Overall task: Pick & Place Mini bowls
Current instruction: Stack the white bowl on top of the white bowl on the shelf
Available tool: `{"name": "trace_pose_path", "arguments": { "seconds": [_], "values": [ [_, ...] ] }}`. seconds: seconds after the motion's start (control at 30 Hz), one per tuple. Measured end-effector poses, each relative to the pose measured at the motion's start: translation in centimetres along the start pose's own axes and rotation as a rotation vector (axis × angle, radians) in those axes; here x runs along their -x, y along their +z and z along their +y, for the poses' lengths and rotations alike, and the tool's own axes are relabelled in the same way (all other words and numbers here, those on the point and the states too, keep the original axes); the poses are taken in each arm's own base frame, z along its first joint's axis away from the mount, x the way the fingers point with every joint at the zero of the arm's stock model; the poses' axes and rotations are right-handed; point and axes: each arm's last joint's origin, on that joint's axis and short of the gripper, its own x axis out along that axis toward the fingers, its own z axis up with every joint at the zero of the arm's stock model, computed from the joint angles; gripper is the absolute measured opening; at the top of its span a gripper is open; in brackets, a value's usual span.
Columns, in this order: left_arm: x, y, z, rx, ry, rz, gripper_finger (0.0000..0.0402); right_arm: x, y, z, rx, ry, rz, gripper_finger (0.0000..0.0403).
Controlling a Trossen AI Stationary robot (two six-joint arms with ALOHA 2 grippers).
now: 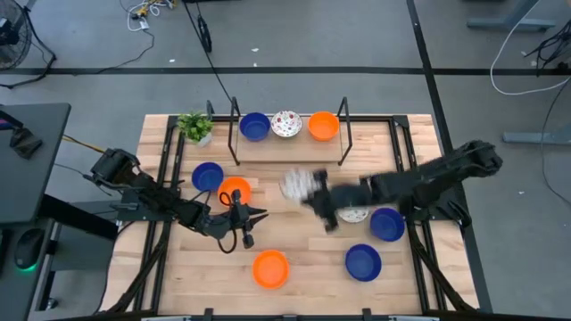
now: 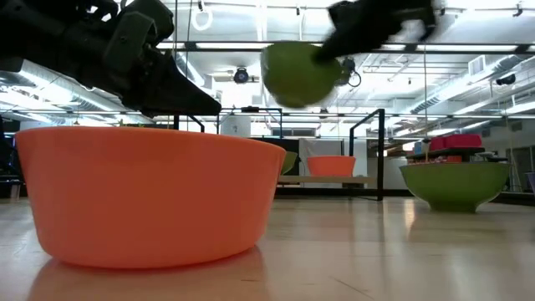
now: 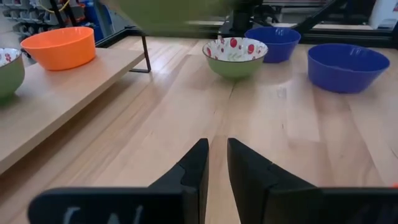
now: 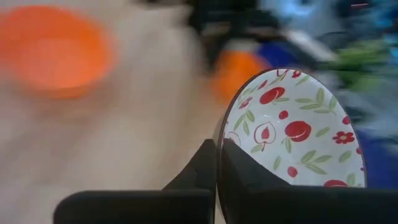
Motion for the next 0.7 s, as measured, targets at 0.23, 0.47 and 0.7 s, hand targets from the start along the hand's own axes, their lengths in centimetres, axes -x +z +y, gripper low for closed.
{"name": "trace_pose_path", "arguments": {
  "seconds": [0.23, 0.47, 0.7],
  "values": [
    [0.0, 0.0, 0.0, -0.001, 0.000, 0.001, 0.0062, -1.7, -0.3, -11.6, -0.006, -0.070, 0.064, 0.0004],
    [0.0, 0.0, 0.0, -0.043, -0.004, 0.002, 0.0062, -5.3, -5.1, -18.8, -0.087, -0.057, 0.170, 0.0003],
    [0.0, 0.0, 0.0, -0.112, -0.017, 0.005, 0.0062, -8.7, -9.7, -21.1, -0.135, -0.053, 0.272, 0.0003]
  ]
}}
